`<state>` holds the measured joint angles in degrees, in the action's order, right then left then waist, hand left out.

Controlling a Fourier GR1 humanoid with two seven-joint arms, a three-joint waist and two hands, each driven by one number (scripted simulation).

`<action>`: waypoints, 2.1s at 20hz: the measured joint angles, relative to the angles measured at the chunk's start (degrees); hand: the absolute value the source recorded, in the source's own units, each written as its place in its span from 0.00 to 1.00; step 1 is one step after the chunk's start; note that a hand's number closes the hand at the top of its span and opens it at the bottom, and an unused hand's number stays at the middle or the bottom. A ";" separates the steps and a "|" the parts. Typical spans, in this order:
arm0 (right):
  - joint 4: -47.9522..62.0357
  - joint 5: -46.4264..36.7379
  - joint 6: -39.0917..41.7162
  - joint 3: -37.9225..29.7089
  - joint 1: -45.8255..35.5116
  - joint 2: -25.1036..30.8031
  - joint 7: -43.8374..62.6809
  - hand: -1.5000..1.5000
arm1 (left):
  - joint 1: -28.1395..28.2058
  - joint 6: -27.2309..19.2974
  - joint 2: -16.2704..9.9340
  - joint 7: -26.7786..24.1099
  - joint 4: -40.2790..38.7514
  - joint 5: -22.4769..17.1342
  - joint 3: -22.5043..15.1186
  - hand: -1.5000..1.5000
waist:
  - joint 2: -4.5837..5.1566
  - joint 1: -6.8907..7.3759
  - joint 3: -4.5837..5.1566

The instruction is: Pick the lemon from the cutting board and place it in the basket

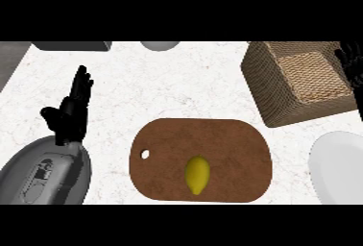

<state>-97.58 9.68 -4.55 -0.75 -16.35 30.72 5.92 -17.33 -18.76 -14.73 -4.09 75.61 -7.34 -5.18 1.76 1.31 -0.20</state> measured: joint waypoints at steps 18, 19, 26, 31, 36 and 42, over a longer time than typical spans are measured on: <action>9.55 -22.31 -19.10 37.71 -12.00 -28.12 8.42 0.00 | 12.92 10.89 -2.31 10.78 -3.88 -3.93 -4.25 0.50 | -2.77 1.28 0.13; 10.40 -25.29 -19.52 38.50 -13.15 -27.31 11.26 0.00 | 13.42 10.91 -2.50 10.92 -3.71 -4.00 -4.16 0.50 | -3.06 0.73 0.18; 9.40 -38.39 -9.81 40.16 -24.19 -19.39 33.32 0.00 | 16.56 11.08 -3.84 12.08 -2.03 -5.33 -2.61 0.50 | -4.11 -2.20 0.19; 2.97 -36.15 5.59 38.83 -33.01 -16.18 47.66 0.00 | 18.04 11.10 -4.25 12.80 -0.41 -5.66 -2.38 0.50 | -4.16 -2.91 0.11; -1.26 -26.27 17.12 37.01 -36.75 -14.68 55.03 0.00 | 19.37 11.08 -4.37 12.44 0.81 -5.85 -2.05 0.50 | -3.83 -3.13 0.07; -4.51 -14.14 23.06 34.89 -39.05 -9.72 57.75 0.00 | 20.55 11.09 -4.30 12.31 1.89 -6.00 -1.86 0.50 | -3.62 -3.64 -0.01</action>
<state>-102.09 -4.47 18.51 34.13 -55.40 21.00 63.66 3.22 -7.67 -19.02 8.22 77.50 -13.34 -7.03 -1.87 -2.33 -0.21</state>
